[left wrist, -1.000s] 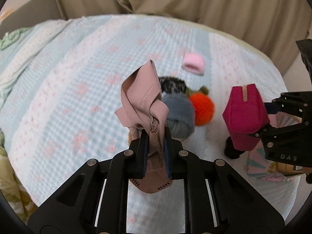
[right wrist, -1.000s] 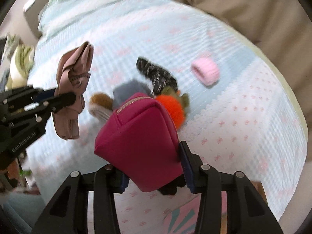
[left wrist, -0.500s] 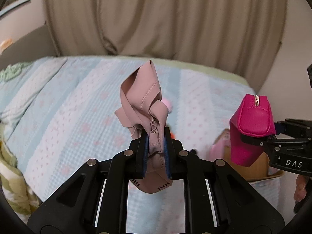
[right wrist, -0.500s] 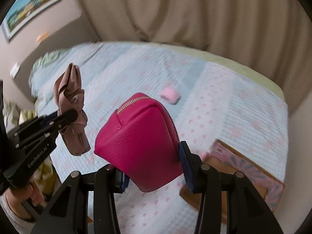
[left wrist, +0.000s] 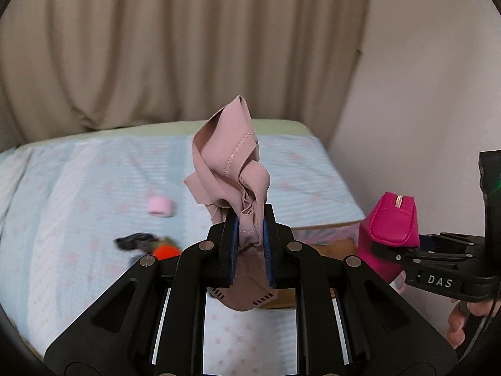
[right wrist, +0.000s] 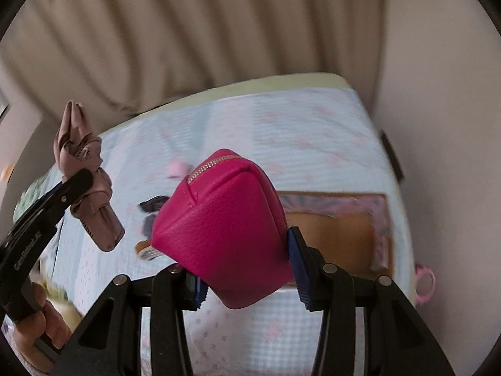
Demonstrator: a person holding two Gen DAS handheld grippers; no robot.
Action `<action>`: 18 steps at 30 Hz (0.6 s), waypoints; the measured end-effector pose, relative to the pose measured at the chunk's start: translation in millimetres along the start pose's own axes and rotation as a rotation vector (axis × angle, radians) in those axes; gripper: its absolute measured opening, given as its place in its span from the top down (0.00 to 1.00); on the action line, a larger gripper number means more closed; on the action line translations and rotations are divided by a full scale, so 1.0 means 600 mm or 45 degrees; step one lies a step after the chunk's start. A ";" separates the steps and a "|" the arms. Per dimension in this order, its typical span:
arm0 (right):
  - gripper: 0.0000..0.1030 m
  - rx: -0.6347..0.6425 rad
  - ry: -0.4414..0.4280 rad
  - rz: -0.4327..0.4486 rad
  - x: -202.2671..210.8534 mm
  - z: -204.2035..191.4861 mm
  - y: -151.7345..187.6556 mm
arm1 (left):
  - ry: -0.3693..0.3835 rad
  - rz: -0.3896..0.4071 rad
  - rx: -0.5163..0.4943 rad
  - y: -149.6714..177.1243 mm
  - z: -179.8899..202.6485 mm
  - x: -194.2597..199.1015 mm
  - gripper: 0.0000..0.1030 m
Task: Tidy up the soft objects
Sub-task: 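Lift the cloth with left tool while right tool carries the pouch to the box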
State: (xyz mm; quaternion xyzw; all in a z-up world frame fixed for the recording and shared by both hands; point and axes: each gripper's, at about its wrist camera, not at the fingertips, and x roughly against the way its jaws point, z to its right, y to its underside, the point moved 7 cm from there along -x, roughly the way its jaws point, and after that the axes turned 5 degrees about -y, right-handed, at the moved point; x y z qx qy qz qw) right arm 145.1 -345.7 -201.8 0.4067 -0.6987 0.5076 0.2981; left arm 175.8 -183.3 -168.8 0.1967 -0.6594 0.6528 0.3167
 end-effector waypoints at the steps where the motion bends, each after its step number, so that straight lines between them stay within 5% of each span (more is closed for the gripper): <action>1: 0.60 -0.018 0.015 -0.002 0.002 0.012 -0.002 | 0.022 -0.006 -0.015 -0.001 0.015 -0.006 0.88; 10: 0.60 -0.180 0.126 -0.063 -0.020 0.146 -0.007 | 0.166 -0.166 -0.151 0.021 0.154 -0.110 0.89; 18: 0.60 -0.270 0.135 -0.212 -0.091 0.231 0.017 | 0.214 -0.369 -0.209 0.100 0.222 -0.232 0.89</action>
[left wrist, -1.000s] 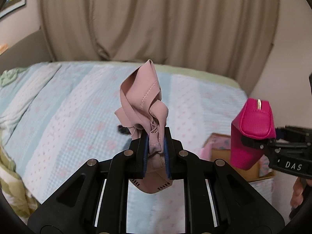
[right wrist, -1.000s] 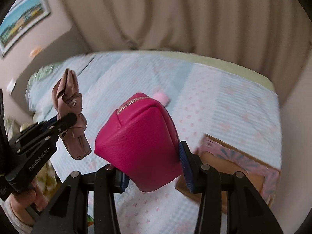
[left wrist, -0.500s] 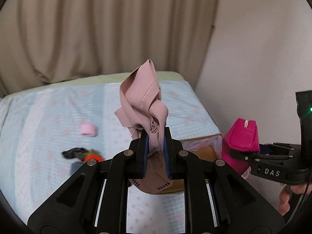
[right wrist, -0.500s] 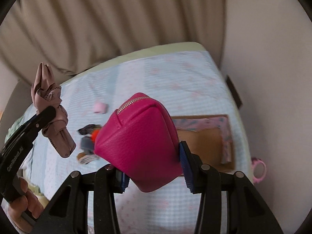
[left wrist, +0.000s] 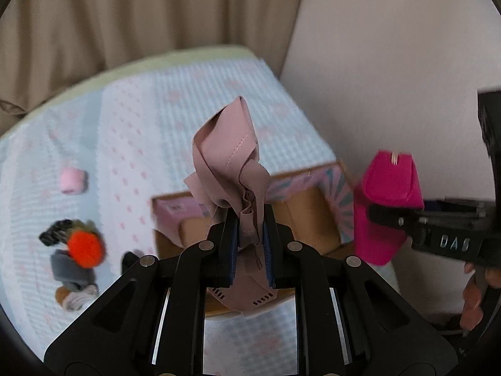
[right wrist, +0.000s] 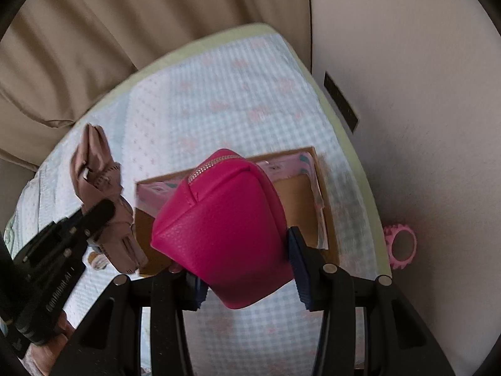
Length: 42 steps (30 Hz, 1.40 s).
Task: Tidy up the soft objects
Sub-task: 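Lift the cloth with left tool while right tool carries the pouch to the box, then open both tools to drop the cloth and pouch into the box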
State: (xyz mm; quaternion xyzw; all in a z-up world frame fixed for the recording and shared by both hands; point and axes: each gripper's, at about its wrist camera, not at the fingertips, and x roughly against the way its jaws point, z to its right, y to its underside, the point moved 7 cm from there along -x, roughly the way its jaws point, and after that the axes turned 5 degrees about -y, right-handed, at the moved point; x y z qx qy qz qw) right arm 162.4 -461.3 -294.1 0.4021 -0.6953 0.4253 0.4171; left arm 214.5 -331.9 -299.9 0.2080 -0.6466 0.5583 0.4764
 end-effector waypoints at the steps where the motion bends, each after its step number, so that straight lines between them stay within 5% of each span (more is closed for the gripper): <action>1: 0.60 -0.016 -0.009 -0.031 -0.021 0.011 -0.003 | -0.004 -0.033 -0.015 0.006 -0.007 -0.024 0.88; 11: 0.60 -0.119 -0.042 -0.279 -0.178 0.063 0.001 | -0.063 -0.380 -0.124 0.088 0.019 -0.201 0.89; 18: 0.60 -0.113 -0.046 -0.432 -0.239 0.058 0.019 | -0.100 -0.489 -0.179 0.113 0.020 -0.243 0.88; 19: 0.59 -0.106 -0.046 -0.449 -0.246 0.057 0.020 | -0.090 -0.487 -0.178 0.113 0.019 -0.246 0.76; 20: 0.58 -0.092 -0.040 -0.462 -0.253 0.055 0.020 | -0.077 -0.468 -0.186 0.111 0.020 -0.246 0.44; 22: 0.50 -0.059 -0.018 -0.482 -0.264 0.052 0.018 | -0.100 -0.469 -0.222 0.111 0.017 -0.250 0.01; 25: 0.07 -0.077 -0.080 -0.430 -0.262 0.042 0.012 | -0.114 -0.423 -0.238 0.112 0.005 -0.237 0.01; 26: 0.03 -0.091 -0.117 -0.411 -0.259 0.036 0.010 | -0.106 -0.429 -0.231 0.114 0.001 -0.233 0.01; 42: 0.01 -0.143 -0.106 -0.377 -0.219 0.042 0.030 | -0.113 -0.369 -0.136 0.108 -0.038 -0.176 0.01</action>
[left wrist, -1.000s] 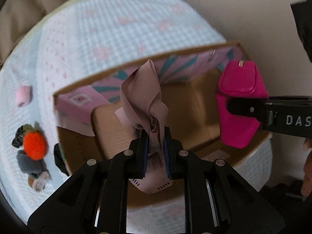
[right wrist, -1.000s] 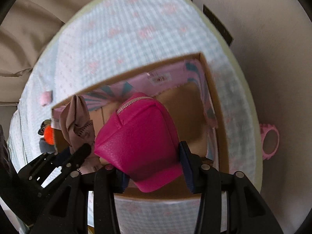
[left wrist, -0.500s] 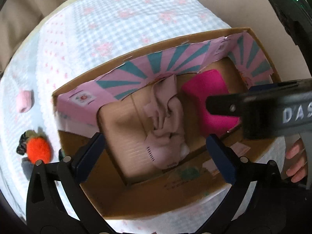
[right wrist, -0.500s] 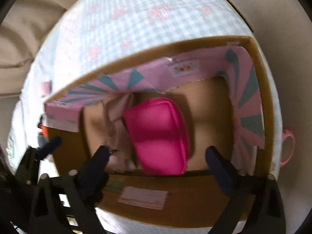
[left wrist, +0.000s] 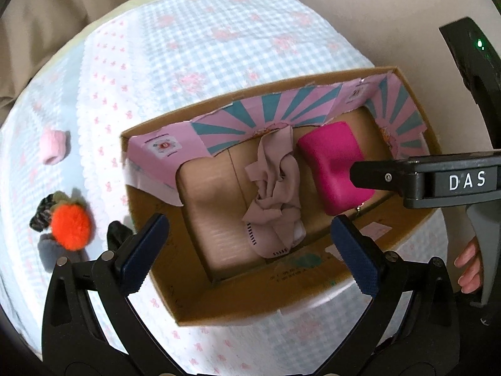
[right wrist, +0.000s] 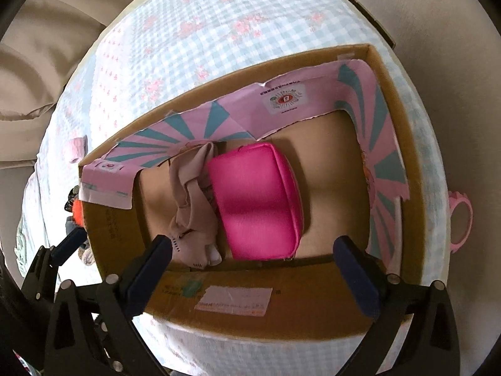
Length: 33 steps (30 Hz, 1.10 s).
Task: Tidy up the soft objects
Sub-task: 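Open both tools to drop the cloth and pouch into the box, then move both tools back over the remaining pile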
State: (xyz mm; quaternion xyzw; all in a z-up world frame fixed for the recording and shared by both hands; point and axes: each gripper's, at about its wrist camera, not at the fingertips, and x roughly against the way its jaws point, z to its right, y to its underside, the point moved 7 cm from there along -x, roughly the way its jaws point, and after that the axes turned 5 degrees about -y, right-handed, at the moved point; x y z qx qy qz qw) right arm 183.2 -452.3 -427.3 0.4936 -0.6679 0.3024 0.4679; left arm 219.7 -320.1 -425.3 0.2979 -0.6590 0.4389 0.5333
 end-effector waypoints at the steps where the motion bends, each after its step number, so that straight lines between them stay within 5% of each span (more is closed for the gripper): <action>1: 0.01 0.005 0.011 0.010 0.005 -0.003 0.005 | 0.003 0.008 0.007 0.001 -0.002 0.007 0.01; 9: 0.01 0.047 0.050 0.136 0.107 -0.048 0.020 | 0.023 0.139 0.083 -0.002 -0.027 0.114 0.01; 16: 0.01 0.123 0.095 0.387 0.228 -0.125 0.064 | 0.012 0.308 0.118 0.019 -0.079 0.249 0.01; 24: 0.01 0.383 0.156 0.696 0.357 -0.260 0.149 | -0.007 0.503 0.208 0.067 -0.190 0.406 0.00; 33: 0.01 0.527 0.088 0.939 0.411 -0.399 0.242 | -0.105 0.732 0.375 0.160 -0.350 0.549 0.00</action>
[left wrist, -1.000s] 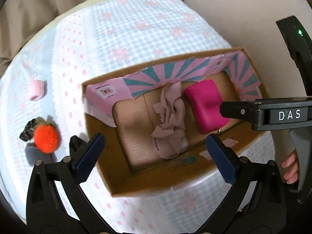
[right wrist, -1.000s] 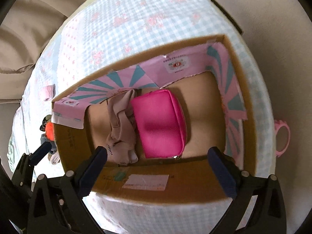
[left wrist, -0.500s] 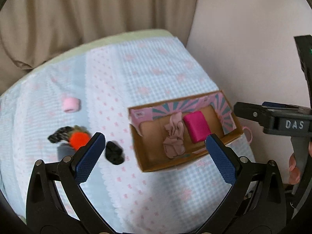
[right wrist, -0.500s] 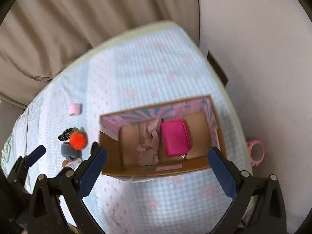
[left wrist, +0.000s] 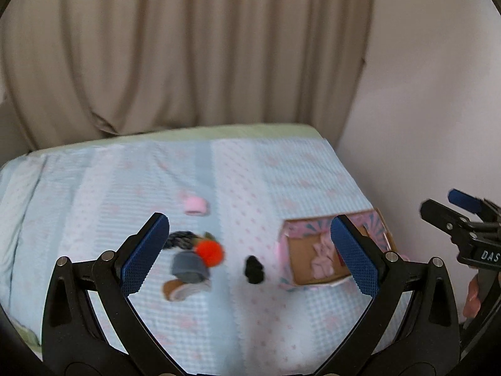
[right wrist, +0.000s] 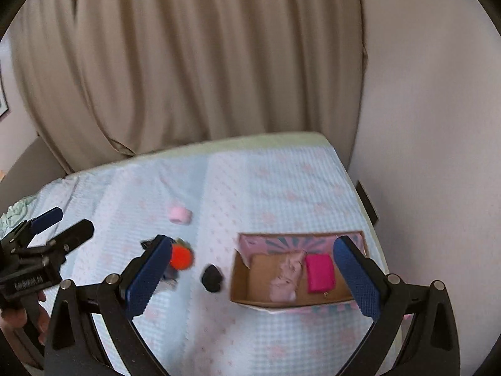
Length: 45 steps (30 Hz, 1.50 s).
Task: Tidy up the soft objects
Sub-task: 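Move both tools back over the remaining pile, then grasp the grey fuzzy hat with left tool while right tool grasps the black sock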
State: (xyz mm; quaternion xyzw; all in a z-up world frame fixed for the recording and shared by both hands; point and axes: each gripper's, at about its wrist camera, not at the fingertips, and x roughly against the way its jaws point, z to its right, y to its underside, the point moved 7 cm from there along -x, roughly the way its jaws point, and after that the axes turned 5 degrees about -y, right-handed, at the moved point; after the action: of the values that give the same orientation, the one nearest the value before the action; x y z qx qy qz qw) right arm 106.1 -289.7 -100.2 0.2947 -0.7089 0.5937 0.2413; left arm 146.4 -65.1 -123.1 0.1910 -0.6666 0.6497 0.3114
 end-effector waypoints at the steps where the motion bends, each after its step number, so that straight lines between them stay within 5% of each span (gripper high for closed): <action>1: 0.01 0.013 0.001 0.024 0.007 -0.011 -0.001 | -0.012 0.018 0.018 0.000 -0.018 0.010 0.00; 8: 0.01 0.088 -0.021 0.122 0.013 -0.089 0.006 | -0.090 0.067 0.100 0.014 -0.128 0.048 0.00; 19: 0.01 0.054 -0.041 0.052 -0.074 -0.176 0.049 | -0.086 -0.058 0.082 0.068 -0.227 -0.007 0.00; 29: 0.01 -0.020 0.031 -0.057 -0.230 -0.216 0.143 | 0.016 -0.284 0.023 0.157 -0.280 -0.189 0.01; 34: 0.01 -0.078 0.022 -0.167 -0.334 -0.213 0.225 | 0.053 -0.385 -0.062 0.213 -0.277 -0.308 0.01; 45: 0.08 -0.044 0.158 -0.260 -0.526 -0.158 0.358 | 0.171 -0.520 -0.013 0.316 -0.234 -0.507 0.01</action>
State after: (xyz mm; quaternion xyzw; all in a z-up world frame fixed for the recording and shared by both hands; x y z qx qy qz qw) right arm 178.5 -129.0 -451.9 0.3239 -0.6691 0.5706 0.3490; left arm 267.7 43.4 -472.2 0.2768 -0.5952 0.5809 0.4813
